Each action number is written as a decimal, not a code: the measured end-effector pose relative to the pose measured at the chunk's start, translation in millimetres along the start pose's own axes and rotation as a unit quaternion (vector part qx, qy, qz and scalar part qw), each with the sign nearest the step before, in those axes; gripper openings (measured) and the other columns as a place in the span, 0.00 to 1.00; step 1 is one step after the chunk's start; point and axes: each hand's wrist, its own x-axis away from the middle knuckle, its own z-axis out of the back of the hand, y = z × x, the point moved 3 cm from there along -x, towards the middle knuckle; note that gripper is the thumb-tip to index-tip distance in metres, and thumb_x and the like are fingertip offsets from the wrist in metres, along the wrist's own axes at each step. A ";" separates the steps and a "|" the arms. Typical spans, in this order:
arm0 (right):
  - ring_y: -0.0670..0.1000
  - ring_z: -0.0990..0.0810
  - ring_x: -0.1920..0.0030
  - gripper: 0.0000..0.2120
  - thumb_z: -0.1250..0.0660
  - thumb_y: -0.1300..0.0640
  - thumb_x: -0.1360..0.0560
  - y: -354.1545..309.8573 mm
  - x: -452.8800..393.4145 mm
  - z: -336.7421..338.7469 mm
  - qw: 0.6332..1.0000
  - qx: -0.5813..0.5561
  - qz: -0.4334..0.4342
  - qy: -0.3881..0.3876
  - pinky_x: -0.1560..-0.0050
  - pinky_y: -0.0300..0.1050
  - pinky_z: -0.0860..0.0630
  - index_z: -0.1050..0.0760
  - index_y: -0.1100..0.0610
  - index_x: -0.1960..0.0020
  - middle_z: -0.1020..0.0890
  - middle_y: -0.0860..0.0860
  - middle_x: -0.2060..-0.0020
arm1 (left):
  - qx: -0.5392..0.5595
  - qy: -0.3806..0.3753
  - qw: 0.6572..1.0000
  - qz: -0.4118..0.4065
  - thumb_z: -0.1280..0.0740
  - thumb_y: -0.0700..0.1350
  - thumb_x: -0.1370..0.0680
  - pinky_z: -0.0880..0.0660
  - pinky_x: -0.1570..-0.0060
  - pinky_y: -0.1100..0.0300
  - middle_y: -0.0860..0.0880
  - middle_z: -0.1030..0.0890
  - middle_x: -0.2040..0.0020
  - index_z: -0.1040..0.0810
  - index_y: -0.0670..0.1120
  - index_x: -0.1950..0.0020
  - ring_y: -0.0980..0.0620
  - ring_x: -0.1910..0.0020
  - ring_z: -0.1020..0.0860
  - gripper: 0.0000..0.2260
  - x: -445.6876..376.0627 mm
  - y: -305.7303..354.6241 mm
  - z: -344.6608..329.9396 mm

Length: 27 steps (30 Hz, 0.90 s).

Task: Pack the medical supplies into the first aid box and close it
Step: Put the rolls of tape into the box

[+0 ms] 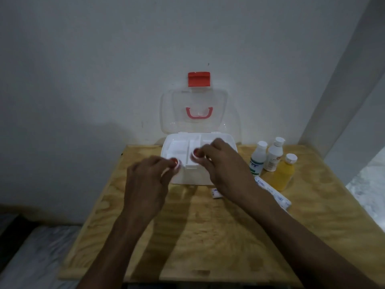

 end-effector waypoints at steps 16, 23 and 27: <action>0.51 0.20 0.58 0.11 0.28 0.55 0.26 25.2 -120.3 -71.5 0.994 0.073 0.003 -0.087 0.54 0.45 0.21 0.17 0.53 0.43 0.18 0.53 0.51 | -0.100 -0.113 0.987 0.049 0.27 0.47 0.25 0.21 0.52 0.45 0.46 0.17 0.49 0.15 0.51 0.45 0.46 0.54 0.22 0.09 -115.0 -37.2 -42.0; 0.51 0.17 0.61 0.11 0.28 0.59 0.26 33.9 -124.5 -81.4 0.987 0.071 -0.017 -0.145 0.57 0.43 0.20 0.17 0.55 0.44 0.14 0.52 0.52 | -0.096 -0.172 0.979 0.055 0.28 0.56 0.26 0.23 0.50 0.43 0.46 0.17 0.48 0.14 0.54 0.48 0.44 0.48 0.23 0.10 -121.1 -46.7 -53.1; 0.50 0.16 0.59 0.12 0.28 0.61 0.26 35.0 -125.5 -81.6 0.985 0.060 -0.024 -0.160 0.55 0.43 0.20 0.17 0.56 0.43 0.14 0.52 0.50 | -0.091 -0.185 0.977 0.061 0.29 0.57 0.25 0.23 0.50 0.43 0.47 0.17 0.46 0.15 0.55 0.46 0.44 0.47 0.23 0.12 -119.8 -49.7 -54.6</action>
